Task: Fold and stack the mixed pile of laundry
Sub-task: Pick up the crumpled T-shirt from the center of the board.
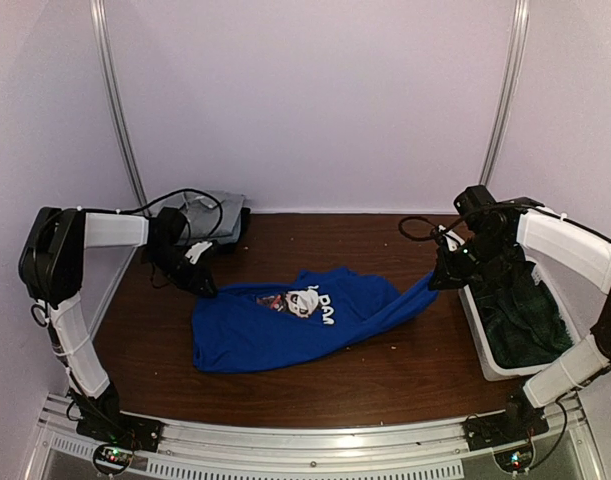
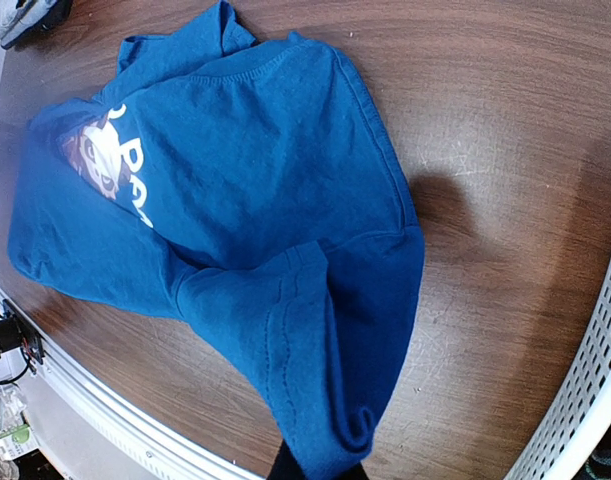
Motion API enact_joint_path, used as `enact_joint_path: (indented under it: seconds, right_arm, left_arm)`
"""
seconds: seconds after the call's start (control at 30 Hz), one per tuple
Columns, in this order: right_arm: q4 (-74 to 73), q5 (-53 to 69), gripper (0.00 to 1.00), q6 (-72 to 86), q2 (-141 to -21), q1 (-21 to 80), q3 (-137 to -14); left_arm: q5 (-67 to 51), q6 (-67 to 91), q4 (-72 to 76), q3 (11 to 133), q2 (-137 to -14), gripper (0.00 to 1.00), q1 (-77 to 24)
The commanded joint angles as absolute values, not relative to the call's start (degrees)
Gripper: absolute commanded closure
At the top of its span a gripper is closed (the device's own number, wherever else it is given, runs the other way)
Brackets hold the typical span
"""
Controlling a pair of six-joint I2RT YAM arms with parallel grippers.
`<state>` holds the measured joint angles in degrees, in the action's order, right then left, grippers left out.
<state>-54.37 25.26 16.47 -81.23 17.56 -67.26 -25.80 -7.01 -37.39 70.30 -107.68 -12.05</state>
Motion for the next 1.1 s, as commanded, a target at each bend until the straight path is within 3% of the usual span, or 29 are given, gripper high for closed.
enact_joint_path:
  seconds: [0.0,0.37,0.67,1.07]
  right_arm:
    - [-53.29,25.21,1.0,16.78,-81.34,17.07,-68.29]
    - [-53.65,25.75,1.0,16.26,-82.09,17.05,-68.76]
    - [-54.45,24.86,1.0,15.64,-82.29,16.96,-70.23]
    - [-54.91,25.23,1.0,14.79,-82.53,16.88,-70.92]
  left_arm:
    - [-21.92,-7.86,-34.98,67.71,-104.81,0.5,-11.12]
    - [-23.55,-10.66,-33.54,71.01,-108.41,0.54,-10.46]
    - [-29.73,-12.35,-33.65,70.91,-107.98,0.74,-10.46]
    - [-27.42,-12.2,-32.7,69.51,-108.78,0.66,-10.46]
